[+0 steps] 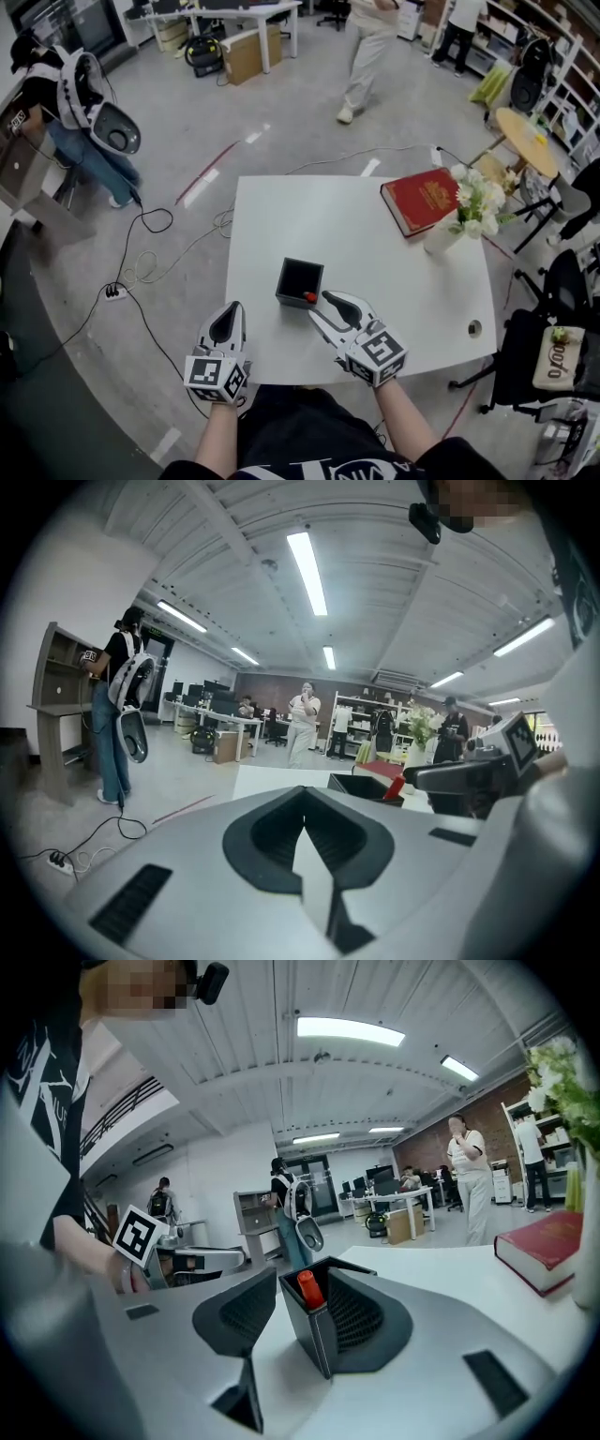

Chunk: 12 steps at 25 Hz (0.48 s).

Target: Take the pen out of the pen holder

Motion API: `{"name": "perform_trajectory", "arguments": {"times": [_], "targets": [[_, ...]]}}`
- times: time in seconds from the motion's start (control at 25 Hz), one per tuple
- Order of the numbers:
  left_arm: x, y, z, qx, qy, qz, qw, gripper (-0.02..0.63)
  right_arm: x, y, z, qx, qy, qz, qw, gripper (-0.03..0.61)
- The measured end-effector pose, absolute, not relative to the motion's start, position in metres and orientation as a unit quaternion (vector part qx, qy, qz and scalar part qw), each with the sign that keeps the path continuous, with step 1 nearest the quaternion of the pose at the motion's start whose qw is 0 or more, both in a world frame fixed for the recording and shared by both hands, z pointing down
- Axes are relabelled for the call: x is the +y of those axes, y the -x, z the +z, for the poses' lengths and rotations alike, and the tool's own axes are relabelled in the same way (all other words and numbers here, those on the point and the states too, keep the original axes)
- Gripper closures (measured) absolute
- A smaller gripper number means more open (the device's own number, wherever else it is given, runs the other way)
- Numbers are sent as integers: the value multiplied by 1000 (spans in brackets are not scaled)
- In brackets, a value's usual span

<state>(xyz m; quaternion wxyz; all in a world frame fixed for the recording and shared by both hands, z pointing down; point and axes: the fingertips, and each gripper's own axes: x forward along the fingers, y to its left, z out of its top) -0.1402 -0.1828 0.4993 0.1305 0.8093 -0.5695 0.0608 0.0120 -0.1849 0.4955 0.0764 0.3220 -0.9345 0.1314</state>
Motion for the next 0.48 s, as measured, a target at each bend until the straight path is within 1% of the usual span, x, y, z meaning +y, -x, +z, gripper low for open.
{"name": "perform_trajectory", "arguments": {"times": [0.2, 0.48], "targets": [[-192, 148, 498, -565, -812, 63, 132, 615, -192, 1, 504, -935, -317, 125, 97, 407], [-196, 161, 499, -564, -810, 51, 150, 614, -198, 8, 513, -925, -338, 132, 115, 468]]}}
